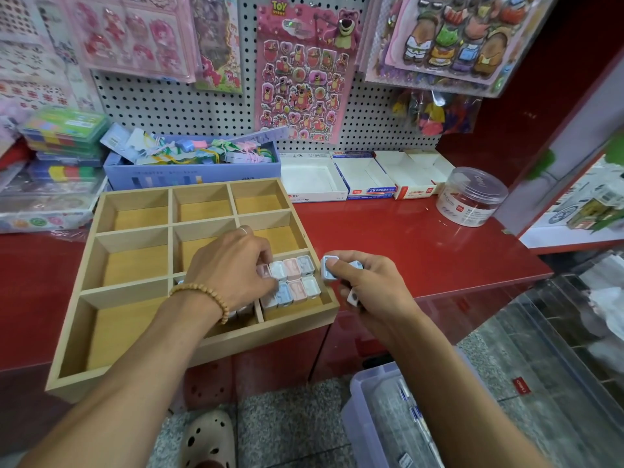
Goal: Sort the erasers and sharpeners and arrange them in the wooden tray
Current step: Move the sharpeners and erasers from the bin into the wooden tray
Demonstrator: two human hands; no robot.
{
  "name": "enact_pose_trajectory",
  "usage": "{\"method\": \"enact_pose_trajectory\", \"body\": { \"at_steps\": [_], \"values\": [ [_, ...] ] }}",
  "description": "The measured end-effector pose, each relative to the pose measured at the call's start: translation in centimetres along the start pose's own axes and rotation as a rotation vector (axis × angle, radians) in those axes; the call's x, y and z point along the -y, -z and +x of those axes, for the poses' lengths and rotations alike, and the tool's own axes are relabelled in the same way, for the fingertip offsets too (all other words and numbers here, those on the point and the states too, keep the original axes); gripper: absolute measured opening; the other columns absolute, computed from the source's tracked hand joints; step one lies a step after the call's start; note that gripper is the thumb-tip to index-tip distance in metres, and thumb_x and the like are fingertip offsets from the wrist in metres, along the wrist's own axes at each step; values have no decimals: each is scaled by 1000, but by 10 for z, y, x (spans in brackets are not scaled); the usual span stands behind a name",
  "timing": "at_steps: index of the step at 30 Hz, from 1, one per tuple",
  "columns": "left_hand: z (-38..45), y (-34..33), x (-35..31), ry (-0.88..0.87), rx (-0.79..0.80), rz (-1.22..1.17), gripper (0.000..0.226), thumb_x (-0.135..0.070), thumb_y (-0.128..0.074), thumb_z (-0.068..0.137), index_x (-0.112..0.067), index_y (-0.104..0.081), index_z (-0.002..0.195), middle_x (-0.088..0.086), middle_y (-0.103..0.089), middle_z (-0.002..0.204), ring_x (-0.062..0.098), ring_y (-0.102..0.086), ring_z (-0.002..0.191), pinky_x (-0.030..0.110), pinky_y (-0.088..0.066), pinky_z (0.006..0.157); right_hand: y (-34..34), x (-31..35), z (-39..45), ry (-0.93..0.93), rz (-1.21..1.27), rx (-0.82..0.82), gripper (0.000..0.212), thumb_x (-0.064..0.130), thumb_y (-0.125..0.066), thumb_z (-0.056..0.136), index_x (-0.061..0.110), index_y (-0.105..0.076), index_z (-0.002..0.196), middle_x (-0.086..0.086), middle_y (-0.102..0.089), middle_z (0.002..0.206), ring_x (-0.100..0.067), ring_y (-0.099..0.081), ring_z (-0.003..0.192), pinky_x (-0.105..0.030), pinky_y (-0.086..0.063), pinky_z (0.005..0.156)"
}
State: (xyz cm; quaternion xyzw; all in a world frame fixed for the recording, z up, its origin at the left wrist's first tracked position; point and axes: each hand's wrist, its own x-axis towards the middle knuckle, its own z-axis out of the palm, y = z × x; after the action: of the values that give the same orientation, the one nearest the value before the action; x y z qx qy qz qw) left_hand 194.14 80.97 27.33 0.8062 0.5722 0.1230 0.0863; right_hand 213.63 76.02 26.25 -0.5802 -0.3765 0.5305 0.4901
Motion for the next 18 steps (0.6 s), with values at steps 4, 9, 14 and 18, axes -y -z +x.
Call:
{"method": "enact_pose_trajectory", "body": {
  "at_steps": [4,9,14,18],
  "values": [
    [-5,9,-16,-125,-40,-447,35,-36,-84,69,-30,-66,98,-11,-60,91,7,-57,81,24,-50,74,0,2,-2,10,26,41,9,9,-67,93,1,-71,96,0,-60,56,-7,-39,40,-20,-33,41],
    [-7,3,-33,-245,-29,-568,29,-25,-85,66,-28,-70,91,-13,-67,84,9,-62,71,35,-54,70,-2,2,-1,48,0,85,13,10,-67,93,0,-72,99,-1,-51,53,-9,-37,41,-20,-32,42],
    [-4,-1,-33,-222,-50,-605,23,-22,-79,66,-29,-71,86,-14,-69,79,8,-65,67,34,-56,65,4,2,-1,75,-64,66,13,11,-66,94,0,-72,99,0,-47,50,-9,-36,40,-22,-31,42],
    [-5,-3,-34,-248,-40,-561,24,-27,-74,64,-30,-68,87,-11,-68,73,7,-64,66,35,-56,63,1,5,-3,108,-139,108,11,9,-66,94,0,-71,92,-3,-49,51,-10,-36,40,-22,-30,41]
  ]
}}
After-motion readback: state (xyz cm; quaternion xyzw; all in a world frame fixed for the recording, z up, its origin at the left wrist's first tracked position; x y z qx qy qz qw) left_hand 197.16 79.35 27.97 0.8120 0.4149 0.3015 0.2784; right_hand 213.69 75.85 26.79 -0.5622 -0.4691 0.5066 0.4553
